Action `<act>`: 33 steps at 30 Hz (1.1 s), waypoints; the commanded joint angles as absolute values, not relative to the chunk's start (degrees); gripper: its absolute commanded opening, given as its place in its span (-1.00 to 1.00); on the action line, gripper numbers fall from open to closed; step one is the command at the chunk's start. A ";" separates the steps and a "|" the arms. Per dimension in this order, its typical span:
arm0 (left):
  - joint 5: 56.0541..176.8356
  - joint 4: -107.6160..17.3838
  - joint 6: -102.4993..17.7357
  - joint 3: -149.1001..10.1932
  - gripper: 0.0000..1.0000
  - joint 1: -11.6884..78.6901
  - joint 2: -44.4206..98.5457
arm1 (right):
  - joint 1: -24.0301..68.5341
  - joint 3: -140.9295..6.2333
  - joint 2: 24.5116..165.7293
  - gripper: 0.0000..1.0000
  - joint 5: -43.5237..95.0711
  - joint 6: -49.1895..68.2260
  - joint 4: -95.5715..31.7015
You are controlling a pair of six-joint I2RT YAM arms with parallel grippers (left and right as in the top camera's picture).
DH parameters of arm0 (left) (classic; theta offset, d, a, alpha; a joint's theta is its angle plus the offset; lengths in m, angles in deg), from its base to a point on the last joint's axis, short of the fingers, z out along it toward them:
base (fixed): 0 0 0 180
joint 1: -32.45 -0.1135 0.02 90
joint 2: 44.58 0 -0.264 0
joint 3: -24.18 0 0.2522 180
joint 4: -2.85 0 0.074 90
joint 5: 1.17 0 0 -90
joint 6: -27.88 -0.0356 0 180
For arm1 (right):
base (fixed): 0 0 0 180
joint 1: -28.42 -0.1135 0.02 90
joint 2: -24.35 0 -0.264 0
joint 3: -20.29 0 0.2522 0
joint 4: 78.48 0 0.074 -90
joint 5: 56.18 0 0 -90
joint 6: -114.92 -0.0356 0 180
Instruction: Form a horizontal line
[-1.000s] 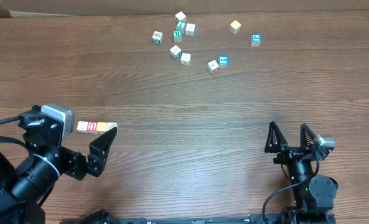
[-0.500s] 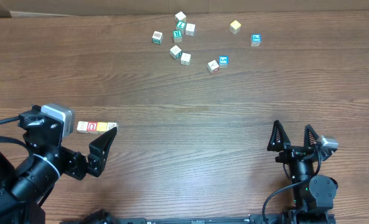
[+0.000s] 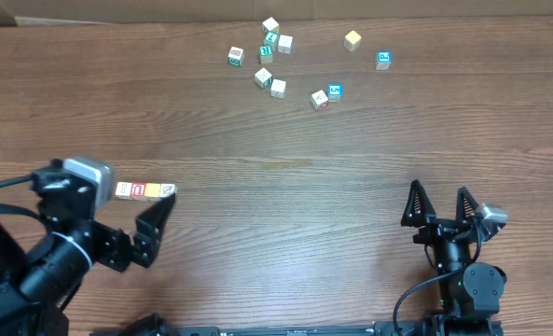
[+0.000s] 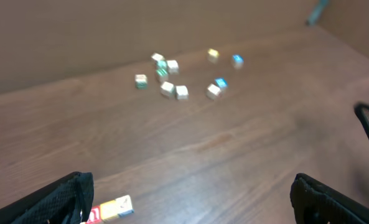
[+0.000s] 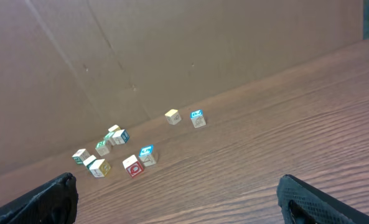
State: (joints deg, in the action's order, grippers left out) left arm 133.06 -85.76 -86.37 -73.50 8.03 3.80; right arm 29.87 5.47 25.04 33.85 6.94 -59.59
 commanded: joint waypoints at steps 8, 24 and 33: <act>129.34 -56.47 -81.67 -38.90 0.99 23.17 -13.78 | 30.04 6.04 24.51 1.00 34.20 7.40 -59.88; 89.63 -21.32 -40.80 0.20 0.99 30.54 -42.15 | 30.04 6.04 24.51 1.00 34.20 7.42 -59.90; 87.40 -13.96 -53.28 8.60 0.99 31.09 -44.40 | 30.04 6.04 24.51 1.00 34.20 7.42 -59.88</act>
State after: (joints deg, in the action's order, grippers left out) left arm 90.11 -16.54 -49.19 5.34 30.60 -43.57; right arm 29.87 5.47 24.97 33.87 6.94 -59.57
